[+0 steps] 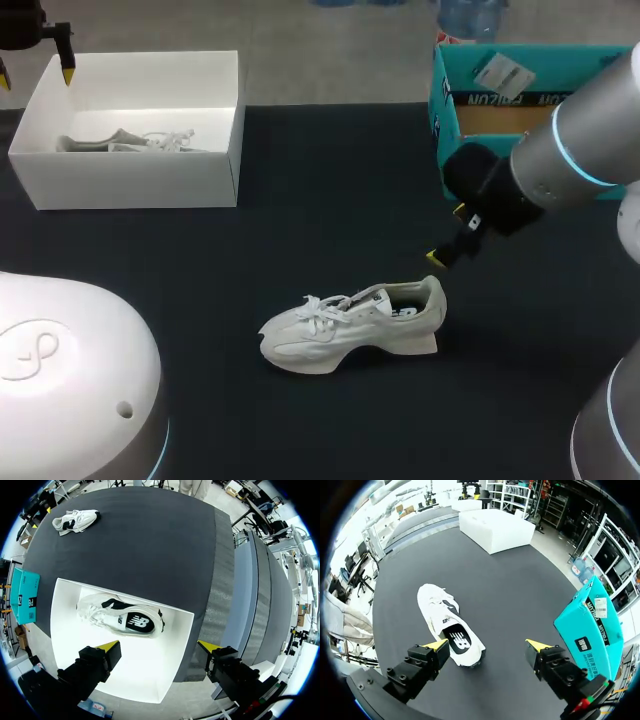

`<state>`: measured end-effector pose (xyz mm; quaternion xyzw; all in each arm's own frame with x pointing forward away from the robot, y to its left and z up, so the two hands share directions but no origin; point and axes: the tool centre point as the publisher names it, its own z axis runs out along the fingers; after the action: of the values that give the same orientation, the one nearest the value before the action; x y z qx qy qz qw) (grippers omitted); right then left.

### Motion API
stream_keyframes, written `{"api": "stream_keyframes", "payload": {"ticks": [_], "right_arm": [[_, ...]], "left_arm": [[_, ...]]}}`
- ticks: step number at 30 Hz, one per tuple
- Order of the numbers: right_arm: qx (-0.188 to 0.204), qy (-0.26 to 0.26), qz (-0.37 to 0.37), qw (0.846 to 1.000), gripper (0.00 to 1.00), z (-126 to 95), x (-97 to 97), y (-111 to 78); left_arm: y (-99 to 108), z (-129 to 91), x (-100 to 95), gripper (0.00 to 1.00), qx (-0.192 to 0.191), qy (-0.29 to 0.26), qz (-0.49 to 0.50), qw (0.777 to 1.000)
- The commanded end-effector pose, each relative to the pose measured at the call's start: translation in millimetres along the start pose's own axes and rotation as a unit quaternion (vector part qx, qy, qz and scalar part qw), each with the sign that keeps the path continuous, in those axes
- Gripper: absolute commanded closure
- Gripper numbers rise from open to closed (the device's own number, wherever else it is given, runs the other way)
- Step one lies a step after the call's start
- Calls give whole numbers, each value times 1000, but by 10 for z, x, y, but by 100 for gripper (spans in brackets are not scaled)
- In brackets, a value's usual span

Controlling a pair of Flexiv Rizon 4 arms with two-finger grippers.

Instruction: Take the shoe out of the shoebox, open the shoe tongue, remove and reinsert the insole, then place the shoe into the shoebox

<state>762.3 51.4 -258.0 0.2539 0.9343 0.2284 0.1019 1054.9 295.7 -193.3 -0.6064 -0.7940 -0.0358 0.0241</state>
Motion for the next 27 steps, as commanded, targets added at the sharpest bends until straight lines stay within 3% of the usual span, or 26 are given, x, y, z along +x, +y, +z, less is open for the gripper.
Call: {"api": "stream_keyframes", "payload": {"ticks": [1, 20, 22, 27], "right_arm": [[-156, 108, -134, 973, 0, -11, -63, -83], [-156, 108, -134, 973, 0, -11, -63, -83], [-189, 110, -140, 966, 0, 6, -77, -176], [-183, 117, -155, 964, 0, 29, -58, -408]], "left_arm": [[-19, -3, 3, 0, -2, 1, 0, 1000], [-19, -3, 3, 0, -2, 1, 0, 1000], [-19, -3, 3, 0, -2, 1, 0, 1000], [-19, -3, 3, 0, -2, 1, 0, 1000]]}}
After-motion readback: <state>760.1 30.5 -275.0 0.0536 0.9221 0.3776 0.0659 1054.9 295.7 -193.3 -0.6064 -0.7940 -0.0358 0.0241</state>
